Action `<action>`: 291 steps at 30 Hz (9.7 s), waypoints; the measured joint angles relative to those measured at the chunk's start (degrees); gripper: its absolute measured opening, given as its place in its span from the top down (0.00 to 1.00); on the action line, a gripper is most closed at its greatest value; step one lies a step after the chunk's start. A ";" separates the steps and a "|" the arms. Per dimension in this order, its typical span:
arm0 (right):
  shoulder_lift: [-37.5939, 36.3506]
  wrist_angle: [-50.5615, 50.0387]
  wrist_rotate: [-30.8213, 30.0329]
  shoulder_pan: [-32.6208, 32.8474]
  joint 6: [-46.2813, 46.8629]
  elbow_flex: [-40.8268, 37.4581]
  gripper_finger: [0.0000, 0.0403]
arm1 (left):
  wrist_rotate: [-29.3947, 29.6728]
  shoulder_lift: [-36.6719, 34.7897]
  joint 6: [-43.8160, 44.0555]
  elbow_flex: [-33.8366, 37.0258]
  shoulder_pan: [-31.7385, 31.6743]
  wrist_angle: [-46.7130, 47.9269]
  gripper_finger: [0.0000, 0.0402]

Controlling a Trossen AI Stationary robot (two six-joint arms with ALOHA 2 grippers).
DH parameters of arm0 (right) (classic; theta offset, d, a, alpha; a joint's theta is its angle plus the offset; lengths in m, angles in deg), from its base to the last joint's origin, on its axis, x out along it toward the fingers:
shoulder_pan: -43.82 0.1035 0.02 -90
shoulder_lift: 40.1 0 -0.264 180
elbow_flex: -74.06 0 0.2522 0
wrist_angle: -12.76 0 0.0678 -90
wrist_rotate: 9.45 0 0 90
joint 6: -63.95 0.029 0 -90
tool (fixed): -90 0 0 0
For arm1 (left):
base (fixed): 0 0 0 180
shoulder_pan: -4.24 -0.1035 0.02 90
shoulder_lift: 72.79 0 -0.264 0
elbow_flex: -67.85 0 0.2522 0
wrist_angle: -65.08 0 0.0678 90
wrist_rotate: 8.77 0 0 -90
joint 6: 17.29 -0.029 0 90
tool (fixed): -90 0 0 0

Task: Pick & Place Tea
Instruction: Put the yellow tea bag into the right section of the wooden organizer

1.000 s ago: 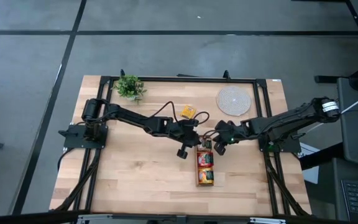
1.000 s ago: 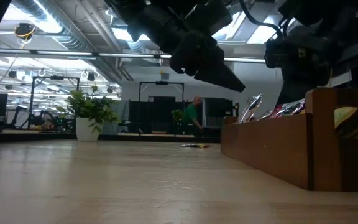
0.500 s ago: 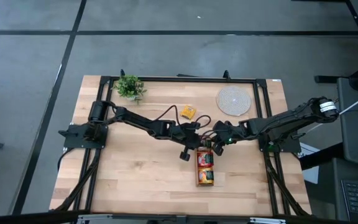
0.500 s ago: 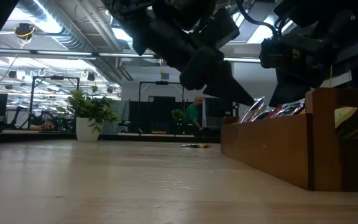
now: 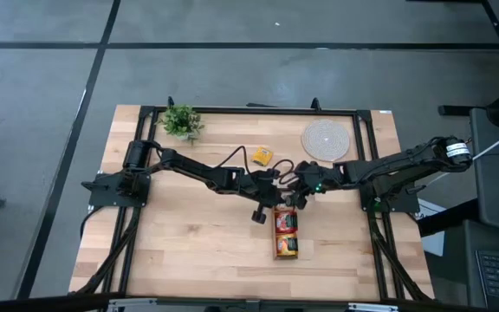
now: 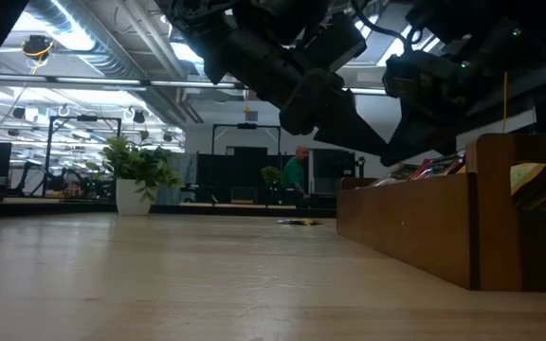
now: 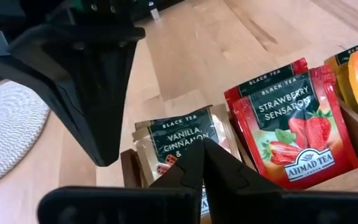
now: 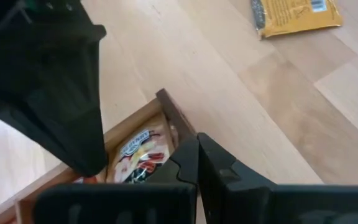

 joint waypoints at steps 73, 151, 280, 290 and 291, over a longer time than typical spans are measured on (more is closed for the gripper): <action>-4.81 -9.84 -9.63 -4.43 -8.65 7.63 0.94 | -2.67 0.01 17.96 9.25 -14.93 18.86 1.00; 42.64 2.13 17.15 -5.74 -29.75 36.28 0.94 | 15.86 -28.59 59.68 46.14 9.62 -4.36 0.99; 19.82 2.47 6.18 -11.34 -29.83 34.86 0.99 | 21.24 -42.88 34.88 56.18 -4.61 -48.33 0.55; 19.82 3.19 6.29 -11.31 -29.98 34.86 0.99 | 21.39 -38.82 29.55 52.62 -4.59 -49.28 0.59; 19.82 3.05 6.29 -11.31 -29.98 34.86 0.99 | 21.40 -38.82 29.14 52.52 -4.59 -49.24 0.60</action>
